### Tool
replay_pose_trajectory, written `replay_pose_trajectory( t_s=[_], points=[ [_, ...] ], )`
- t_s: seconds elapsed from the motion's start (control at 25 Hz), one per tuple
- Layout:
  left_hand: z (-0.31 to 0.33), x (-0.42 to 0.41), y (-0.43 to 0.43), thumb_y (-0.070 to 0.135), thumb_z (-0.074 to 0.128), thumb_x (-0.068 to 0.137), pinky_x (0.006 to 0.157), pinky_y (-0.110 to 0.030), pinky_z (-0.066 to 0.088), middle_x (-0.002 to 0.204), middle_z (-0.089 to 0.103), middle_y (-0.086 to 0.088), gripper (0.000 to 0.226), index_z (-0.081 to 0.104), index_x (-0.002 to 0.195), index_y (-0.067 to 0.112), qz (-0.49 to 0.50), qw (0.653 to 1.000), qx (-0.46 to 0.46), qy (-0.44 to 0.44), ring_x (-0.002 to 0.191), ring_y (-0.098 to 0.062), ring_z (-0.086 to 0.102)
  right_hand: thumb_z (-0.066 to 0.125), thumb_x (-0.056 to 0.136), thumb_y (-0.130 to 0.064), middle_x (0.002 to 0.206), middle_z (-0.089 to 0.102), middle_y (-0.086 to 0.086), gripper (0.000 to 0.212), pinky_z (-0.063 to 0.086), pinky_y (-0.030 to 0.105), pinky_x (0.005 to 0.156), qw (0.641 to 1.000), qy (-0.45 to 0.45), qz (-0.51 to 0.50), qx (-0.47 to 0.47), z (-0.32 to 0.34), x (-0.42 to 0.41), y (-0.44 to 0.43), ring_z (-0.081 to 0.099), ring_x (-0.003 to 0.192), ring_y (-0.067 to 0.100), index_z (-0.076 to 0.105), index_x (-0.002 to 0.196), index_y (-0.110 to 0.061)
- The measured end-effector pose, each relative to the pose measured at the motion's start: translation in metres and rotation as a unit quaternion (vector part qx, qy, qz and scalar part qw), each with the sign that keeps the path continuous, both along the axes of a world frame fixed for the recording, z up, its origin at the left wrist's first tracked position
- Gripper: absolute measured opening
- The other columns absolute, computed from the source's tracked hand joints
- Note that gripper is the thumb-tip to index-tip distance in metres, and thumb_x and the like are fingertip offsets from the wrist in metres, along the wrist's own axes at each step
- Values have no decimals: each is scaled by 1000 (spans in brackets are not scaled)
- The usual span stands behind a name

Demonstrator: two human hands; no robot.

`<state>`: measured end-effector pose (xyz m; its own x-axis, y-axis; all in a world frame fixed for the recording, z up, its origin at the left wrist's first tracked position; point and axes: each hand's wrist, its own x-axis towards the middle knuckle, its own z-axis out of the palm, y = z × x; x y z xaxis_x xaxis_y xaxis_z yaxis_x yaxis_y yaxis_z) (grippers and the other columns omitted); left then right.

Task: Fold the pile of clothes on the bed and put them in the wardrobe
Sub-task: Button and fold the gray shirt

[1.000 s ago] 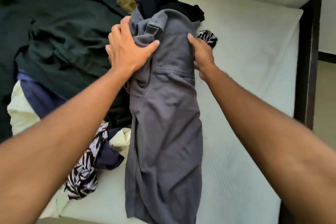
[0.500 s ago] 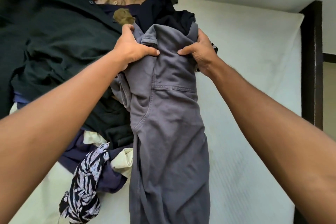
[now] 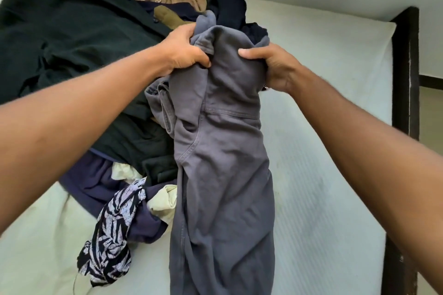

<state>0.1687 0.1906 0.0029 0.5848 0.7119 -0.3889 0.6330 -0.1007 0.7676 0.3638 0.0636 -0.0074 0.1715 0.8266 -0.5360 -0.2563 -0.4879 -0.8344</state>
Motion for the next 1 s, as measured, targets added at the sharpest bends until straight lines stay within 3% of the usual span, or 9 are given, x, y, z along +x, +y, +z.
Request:
replay_pose_trajectory(
  t_s=[0.12, 0.24, 0.36, 0.48, 0.6, 0.76, 0.84, 0.92, 1.0],
  points=[
    [9, 4, -10, 11, 69, 80, 79, -44, 51, 104, 62, -15, 26, 59, 104, 10, -109, 968, 224, -12, 97, -34, 60, 74, 53, 10, 99, 75, 15, 53, 61, 43, 82, 994, -97, -28, 45, 5, 7, 10, 72, 92, 31, 68, 104, 1],
    [12, -18, -41, 9, 52, 87, 64, -47, 39, 97, 57, -22, 7, 52, 91, 15, -198, 832, 510, -97, 85, -38, 50, 66, 54, 9, 75, 60, 10, 27, 46, 34, 61, 982, -167, -8, 93, 18, 1, -21, 56, 73, 24, 58, 78, 17],
    [-16, -64, -80, 3, 53, 93, 76, -47, 45, 117, 54, -21, 17, 59, 101, 16, -301, 755, 563, -149, 95, -34, 50, 67, 75, 9, 71, 60, -14, 12, 44, 15, 64, 953, -270, 81, 106, 14, -23, -94, 57, 70, -5, 64, 82, 18],
    [-40, -95, -86, 3, 60, 72, 93, -51, 46, 129, 52, -20, 46, 61, 114, 19, -418, 765, 489, -31, 111, -38, 52, 59, 81, -11, 120, 66, 10, 46, 46, 31, 96, 864, -444, 217, 94, -22, -50, -146, 60, 115, 23, 67, 125, 1],
    [-25, -82, -84, 16, 49, 61, 82, -46, 49, 108, 67, -12, 51, 78, 102, 19, -398, 840, 368, -1, 95, -35, 61, 47, 72, -17, 150, 47, 17, 52, 41, 49, 108, 800, -501, 303, 129, -54, -49, -141, 49, 127, 44, 79, 113, -20],
    [7, -56, -71, 43, 61, 73, 86, -48, 52, 99, 70, 3, 37, 74, 102, 24, -198, 940, 275, -42, 94, -21, 64, 59, 68, -20, 125, 59, 8, 31, 50, 31, 87, 854, -461, 210, 118, -29, -42, -123, 59, 107, 20, 80, 90, -15],
    [13, -40, -56, 73, 70, 65, 99, -53, 46, 124, 58, 0, 79, 55, 128, 28, -190, 948, 250, 62, 115, -23, 55, 70, 69, -21, 110, 55, 1, 24, 46, 21, 75, 893, -416, 112, 129, -17, -35, -113, 56, 91, 7, 71, 92, -15],
    [13, -22, -50, 83, 76, 54, 111, -56, 36, 150, 42, -4, 124, 25, 153, 29, -246, 936, 152, 203, 137, -28, 43, 85, 66, -19, 123, 50, 3, 60, 49, 21, 84, 931, -347, 79, 83, -15, -26, -94, 53, 103, 5, 61, 121, -24],
    [5, -7, -55, 79, 80, 54, 114, -57, 31, 157, 38, -7, 135, 12, 158, 27, -310, 884, 147, 317, 142, -34, 38, 93, 66, -14, 145, 41, 5, 101, 48, 24, 98, 938, -297, 179, -4, -20, -19, -71, 47, 127, 14, 39, 150, -31]
  ],
)
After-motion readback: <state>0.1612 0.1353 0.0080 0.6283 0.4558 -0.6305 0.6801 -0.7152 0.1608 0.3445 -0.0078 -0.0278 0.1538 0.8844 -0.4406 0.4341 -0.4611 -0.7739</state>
